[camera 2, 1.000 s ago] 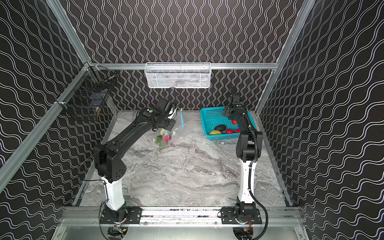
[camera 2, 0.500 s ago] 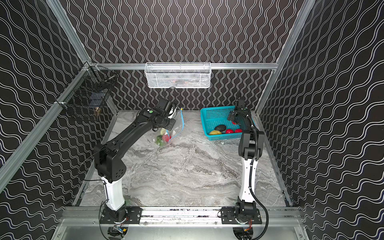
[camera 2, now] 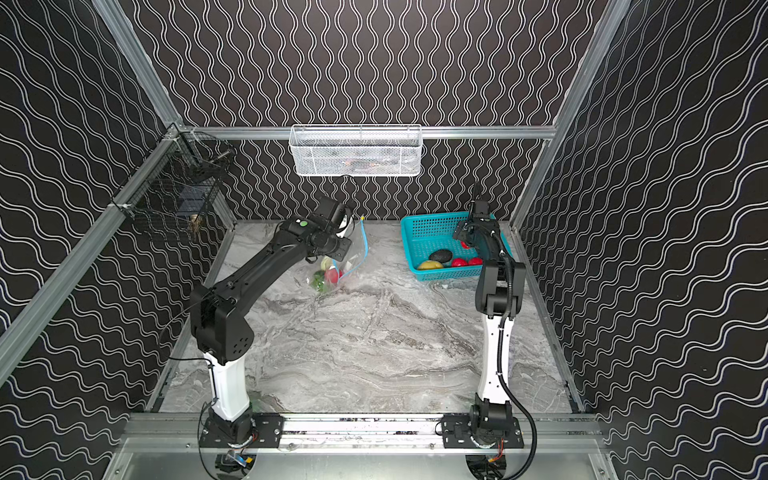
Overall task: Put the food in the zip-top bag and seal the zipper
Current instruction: 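Close the right gripper on the yellow-red pepper in the basket corner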
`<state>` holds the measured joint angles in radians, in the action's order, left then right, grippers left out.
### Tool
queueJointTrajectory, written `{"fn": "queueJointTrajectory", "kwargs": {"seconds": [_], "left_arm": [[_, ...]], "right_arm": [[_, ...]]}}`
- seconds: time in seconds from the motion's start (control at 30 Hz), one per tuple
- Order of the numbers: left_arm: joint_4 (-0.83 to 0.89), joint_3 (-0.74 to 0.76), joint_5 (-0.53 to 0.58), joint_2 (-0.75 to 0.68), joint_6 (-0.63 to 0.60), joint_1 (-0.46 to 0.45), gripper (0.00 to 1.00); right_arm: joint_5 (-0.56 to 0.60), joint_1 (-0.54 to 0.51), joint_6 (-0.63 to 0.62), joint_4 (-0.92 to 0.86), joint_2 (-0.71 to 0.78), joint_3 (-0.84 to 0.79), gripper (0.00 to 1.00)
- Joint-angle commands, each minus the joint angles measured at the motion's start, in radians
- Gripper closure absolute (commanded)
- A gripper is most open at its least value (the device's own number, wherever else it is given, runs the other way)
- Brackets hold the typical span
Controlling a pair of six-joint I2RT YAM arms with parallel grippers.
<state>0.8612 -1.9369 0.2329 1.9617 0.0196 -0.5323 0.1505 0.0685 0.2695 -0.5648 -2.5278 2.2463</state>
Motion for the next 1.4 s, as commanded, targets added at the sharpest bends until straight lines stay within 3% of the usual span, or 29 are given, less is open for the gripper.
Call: {"fn": "queueJointTrajectory", "kwargs": {"seconds": [0.0, 0.2, 0.7, 1.2, 1.37], "left_arm": [[-0.012, 0.002, 0.011, -0.001, -0.008, 0.001, 1.0], [-0.016, 0.007, 0.013, 0.002, -0.01, 0.0, 1.0], [-0.017, 0.008, 0.017, -0.001, -0.009, 0.002, 1.0], [-0.01, 0.0, 0.019, 0.009, -0.011, 0.001, 1.0], [-0.012, 0.002, 0.016, 0.009, -0.011, 0.001, 1.0]], "right_arm": [[-0.021, 0.001, 0.0, 0.026, -0.004, 0.008, 0.09], [-0.053, 0.001, 0.001, 0.041, 0.003, 0.004, 0.18], [-0.099, 0.001, -0.07, 0.034, 0.028, -0.023, 0.18], [-0.092, -0.004, -0.135, -0.023, -0.052, 0.068, 0.29], [-0.097, -0.004, -0.13, -0.014, -0.044, 0.053, 0.4]]}}
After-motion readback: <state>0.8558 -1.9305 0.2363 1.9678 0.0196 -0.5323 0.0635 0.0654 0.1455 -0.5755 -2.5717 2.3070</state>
